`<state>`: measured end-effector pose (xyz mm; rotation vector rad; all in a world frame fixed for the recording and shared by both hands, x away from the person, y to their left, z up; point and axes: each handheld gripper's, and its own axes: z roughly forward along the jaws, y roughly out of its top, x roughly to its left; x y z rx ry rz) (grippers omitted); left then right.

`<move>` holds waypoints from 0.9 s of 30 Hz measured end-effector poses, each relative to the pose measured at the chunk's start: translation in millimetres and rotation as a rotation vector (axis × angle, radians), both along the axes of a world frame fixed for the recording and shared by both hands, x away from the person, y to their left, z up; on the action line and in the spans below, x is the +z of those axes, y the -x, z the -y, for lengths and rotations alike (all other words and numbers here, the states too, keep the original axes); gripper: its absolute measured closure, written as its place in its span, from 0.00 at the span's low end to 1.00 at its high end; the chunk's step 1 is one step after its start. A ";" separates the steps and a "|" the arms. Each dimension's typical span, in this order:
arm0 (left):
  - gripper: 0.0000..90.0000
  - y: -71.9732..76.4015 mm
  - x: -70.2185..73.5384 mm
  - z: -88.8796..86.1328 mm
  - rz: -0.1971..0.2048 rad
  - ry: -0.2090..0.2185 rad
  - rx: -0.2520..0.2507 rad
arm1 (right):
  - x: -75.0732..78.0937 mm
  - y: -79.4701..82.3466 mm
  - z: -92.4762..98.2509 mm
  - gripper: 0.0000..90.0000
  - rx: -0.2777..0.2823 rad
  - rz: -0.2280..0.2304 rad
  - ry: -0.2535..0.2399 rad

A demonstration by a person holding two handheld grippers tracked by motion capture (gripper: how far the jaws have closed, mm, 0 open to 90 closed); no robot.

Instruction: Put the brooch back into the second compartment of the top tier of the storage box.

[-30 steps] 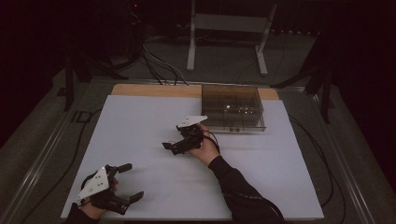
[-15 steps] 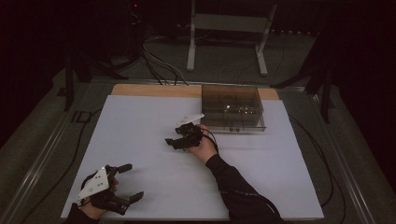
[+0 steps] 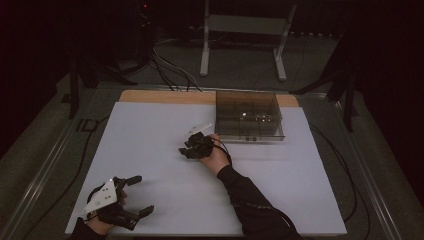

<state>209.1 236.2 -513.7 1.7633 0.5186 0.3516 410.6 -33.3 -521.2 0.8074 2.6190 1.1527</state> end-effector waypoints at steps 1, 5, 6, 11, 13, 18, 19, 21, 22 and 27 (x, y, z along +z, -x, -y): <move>0.01 -0.1 0.3 -0.1 0.001 0.002 0.000 | -1.1 -0.4 -0.8 0.68 0.001 0.000 0.011; 0.01 0.0 0.1 -0.4 0.001 0.000 0.001 | -4.2 -2.2 -3.2 0.74 -0.011 -0.023 0.026; 0.01 0.0 0.4 -0.5 0.002 0.003 -0.002 | -4.7 -2.2 -3.8 0.74 -0.009 -0.018 0.038; 0.01 -0.2 0.0 -0.8 0.000 0.001 0.001 | -5.1 -1.0 -6.1 0.79 -0.013 0.005 0.073; 0.01 -0.8 0.2 -0.5 -0.001 0.003 0.002 | -4.8 -0.7 -7.3 0.80 -0.005 0.017 0.087; 0.01 -1.0 -0.1 0.0 -0.002 -0.002 0.002 | -3.4 -1.0 -8.5 0.88 -0.013 -0.002 0.099; 0.01 -1.1 -0.1 0.0 -0.003 -0.001 0.003 | -3.2 -1.2 -8.6 0.90 -0.017 -0.005 0.100; 0.01 -0.8 -0.6 0.2 -0.005 -0.005 0.004 | -2.9 -1.5 -8.8 0.94 -0.035 -0.015 0.101; 0.01 -0.7 -0.6 0.4 -0.006 -0.006 0.002 | -2.7 -1.3 -9.3 0.94 -0.042 -0.020 0.102; 0.01 -1.1 -0.7 0.4 -0.006 -0.005 0.004 | -1.1 -0.8 -12.0 0.95 -0.068 -0.029 0.115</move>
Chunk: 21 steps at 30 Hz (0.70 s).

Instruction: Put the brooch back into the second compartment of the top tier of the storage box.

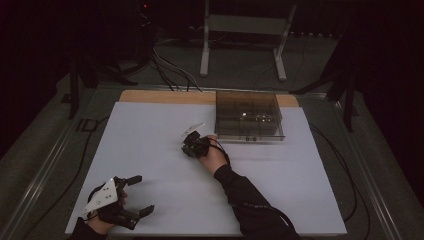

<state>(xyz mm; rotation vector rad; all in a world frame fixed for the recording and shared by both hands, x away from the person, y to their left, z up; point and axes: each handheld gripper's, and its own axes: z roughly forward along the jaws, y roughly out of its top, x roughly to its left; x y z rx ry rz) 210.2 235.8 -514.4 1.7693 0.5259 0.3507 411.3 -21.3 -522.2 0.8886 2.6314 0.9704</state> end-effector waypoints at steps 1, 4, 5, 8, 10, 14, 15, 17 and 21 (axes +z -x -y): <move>0.01 0.0 0.2 0.0 0.000 -0.001 0.000 | 0.3 0.3 -0.5 0.95 0.000 0.003 0.005; 0.01 -0.1 0.3 -0.4 0.000 0.002 0.001 | 1.8 0.5 -0.3 0.95 -0.006 0.002 -0.001; 0.01 0.0 0.0 -0.3 0.001 0.000 0.002 | 2.4 0.6 0.3 0.95 -0.005 0.000 -0.005; 0.01 -0.6 0.1 -0.3 0.000 0.001 0.000 | 4.5 2.8 0.7 0.95 0.000 -0.001 -0.006; 0.01 -0.7 0.0 -0.4 -0.001 0.003 0.001 | 7.5 3.7 1.8 0.95 -0.001 0.000 -0.013; 0.01 -0.8 -0.1 0.0 -0.001 -0.002 0.000 | 15.2 6.8 3.6 0.95 0.004 0.005 -0.023; 0.01 -0.7 -0.4 0.2 -0.003 -0.003 0.001 | 17.2 7.6 4.1 0.95 0.007 0.007 -0.027; 0.01 -0.6 -0.7 0.4 -0.006 -0.008 -0.001 | 20.5 9.2 5.7 0.95 0.009 0.009 -0.038; 0.01 -0.8 -0.5 0.7 -0.004 -0.005 0.000 | 27.1 11.4 9.0 0.95 0.011 0.014 -0.046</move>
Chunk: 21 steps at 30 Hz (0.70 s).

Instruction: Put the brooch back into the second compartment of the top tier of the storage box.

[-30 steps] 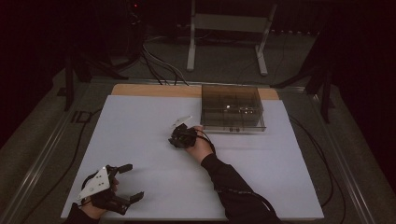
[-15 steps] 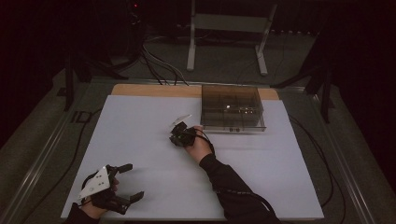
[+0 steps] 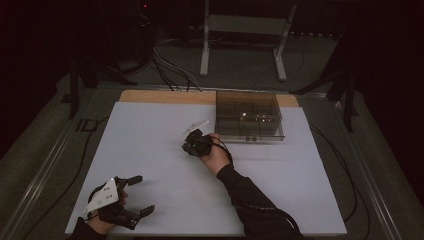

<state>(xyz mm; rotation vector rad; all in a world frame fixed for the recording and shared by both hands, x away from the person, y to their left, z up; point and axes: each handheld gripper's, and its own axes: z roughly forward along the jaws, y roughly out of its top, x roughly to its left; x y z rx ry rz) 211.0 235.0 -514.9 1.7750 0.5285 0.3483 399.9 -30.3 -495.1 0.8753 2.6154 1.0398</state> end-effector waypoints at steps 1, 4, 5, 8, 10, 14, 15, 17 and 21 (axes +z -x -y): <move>0.01 0.0 0.0 0.0 0.000 0.000 0.000 | 1.2 0.3 1.1 0.95 0.001 0.000 -0.005; 0.01 -0.2 0.2 0.4 0.000 0.000 -0.001 | 3.9 2.2 3.0 0.95 0.005 0.002 -0.003; 0.01 -0.3 0.0 0.4 -0.002 0.003 0.000 | 4.7 2.7 3.8 0.95 0.006 0.000 -0.006; 0.01 -0.1 -0.3 0.5 -0.003 -0.004 -0.002 | 7.4 4.7 6.1 0.95 0.011 -0.001 -0.008; 0.01 -0.2 -0.2 0.5 -0.002 -0.002 -0.001 | 8.4 5.6 6.4 0.95 0.010 0.000 -0.009; 0.01 0.0 -0.4 0.6 -0.004 -0.005 -0.002 | 13.9 7.6 9.4 0.95 0.016 -0.003 -0.020; 0.01 -0.2 -0.3 0.6 -0.003 -0.005 -0.002 | 15.2 8.1 9.9 0.95 0.020 0.003 -0.016; 0.01 -0.6 -0.3 0.4 -0.004 0.000 0.001 | 17.8 9.1 11.0 0.95 0.021 0.005 -0.016; 0.01 -0.3 -0.1 0.3 -0.003 -0.003 -0.001 | 22.0 11.4 13.5 0.95 0.030 0.010 -0.016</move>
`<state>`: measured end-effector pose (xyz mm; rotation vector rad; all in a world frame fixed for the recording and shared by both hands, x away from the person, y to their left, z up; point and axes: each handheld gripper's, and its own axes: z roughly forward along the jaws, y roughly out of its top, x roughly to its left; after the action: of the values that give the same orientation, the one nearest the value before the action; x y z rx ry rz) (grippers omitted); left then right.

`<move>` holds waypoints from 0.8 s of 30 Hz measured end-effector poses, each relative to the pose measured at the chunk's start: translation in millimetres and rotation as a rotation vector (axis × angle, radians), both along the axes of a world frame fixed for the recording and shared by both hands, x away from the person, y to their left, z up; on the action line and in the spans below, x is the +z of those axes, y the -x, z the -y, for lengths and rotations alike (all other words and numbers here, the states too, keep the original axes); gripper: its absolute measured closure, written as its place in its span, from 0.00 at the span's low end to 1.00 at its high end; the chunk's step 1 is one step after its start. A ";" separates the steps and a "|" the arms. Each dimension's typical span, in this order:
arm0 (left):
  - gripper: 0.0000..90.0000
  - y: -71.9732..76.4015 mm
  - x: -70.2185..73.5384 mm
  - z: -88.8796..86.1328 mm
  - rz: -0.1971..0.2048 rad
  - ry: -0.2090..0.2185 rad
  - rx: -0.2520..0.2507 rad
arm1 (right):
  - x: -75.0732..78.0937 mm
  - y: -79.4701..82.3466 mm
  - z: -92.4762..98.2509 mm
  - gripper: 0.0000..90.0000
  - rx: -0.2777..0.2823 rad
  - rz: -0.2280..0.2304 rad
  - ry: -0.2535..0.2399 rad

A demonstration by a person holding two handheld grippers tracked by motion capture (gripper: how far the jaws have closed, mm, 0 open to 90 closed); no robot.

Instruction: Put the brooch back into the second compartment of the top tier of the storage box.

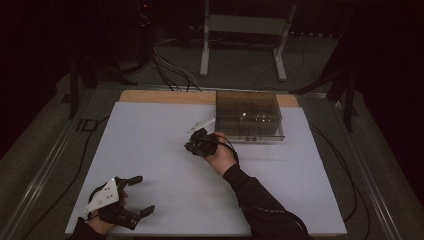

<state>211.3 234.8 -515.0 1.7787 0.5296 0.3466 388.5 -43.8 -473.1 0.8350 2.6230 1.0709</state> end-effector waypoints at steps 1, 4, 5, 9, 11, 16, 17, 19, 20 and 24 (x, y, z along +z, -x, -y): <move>0.01 -0.2 0.0 0.0 -0.001 0.001 0.001 | 2.6 1.6 0.8 0.95 0.001 -0.001 -0.002; 0.01 0.2 -0.4 0.2 -0.002 -0.004 -0.001 | 5.9 3.4 1.2 0.95 0.010 0.002 -0.002; 0.01 0.2 -0.2 0.4 -0.001 -0.003 -0.002 | 5.9 3.4 1.2 0.95 0.010 0.002 -0.002; 0.01 0.2 -0.3 0.4 -0.001 -0.006 -0.001 | 11.9 5.7 1.8 0.95 0.019 0.010 0.002; 0.01 0.1 -0.1 0.4 0.000 -0.004 -0.001 | 14.4 6.4 2.5 0.95 0.022 0.012 0.000; 0.01 0.1 -0.1 0.0 -0.001 -0.001 0.003 | 21.8 6.6 7.1 0.95 0.024 0.015 -0.008; 0.01 0.0 0.1 0.0 0.000 0.003 0.004 | 23.5 6.6 8.3 0.95 0.023 0.020 -0.008; 0.01 -0.1 0.1 0.1 -0.001 0.006 0.006 | 25.1 6.7 9.6 0.95 0.022 0.018 -0.013; 0.01 0.0 -0.2 0.1 -0.002 0.000 0.004 | 28.0 6.8 11.9 0.95 0.021 0.020 -0.014; 0.01 -0.3 0.1 0.5 -0.002 -0.001 0.002 | 31.1 7.3 14.4 0.95 0.021 0.026 -0.011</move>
<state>211.6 234.3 -514.9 1.7793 0.5327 0.3469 381.2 -58.2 -442.0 0.7922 2.6121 1.0957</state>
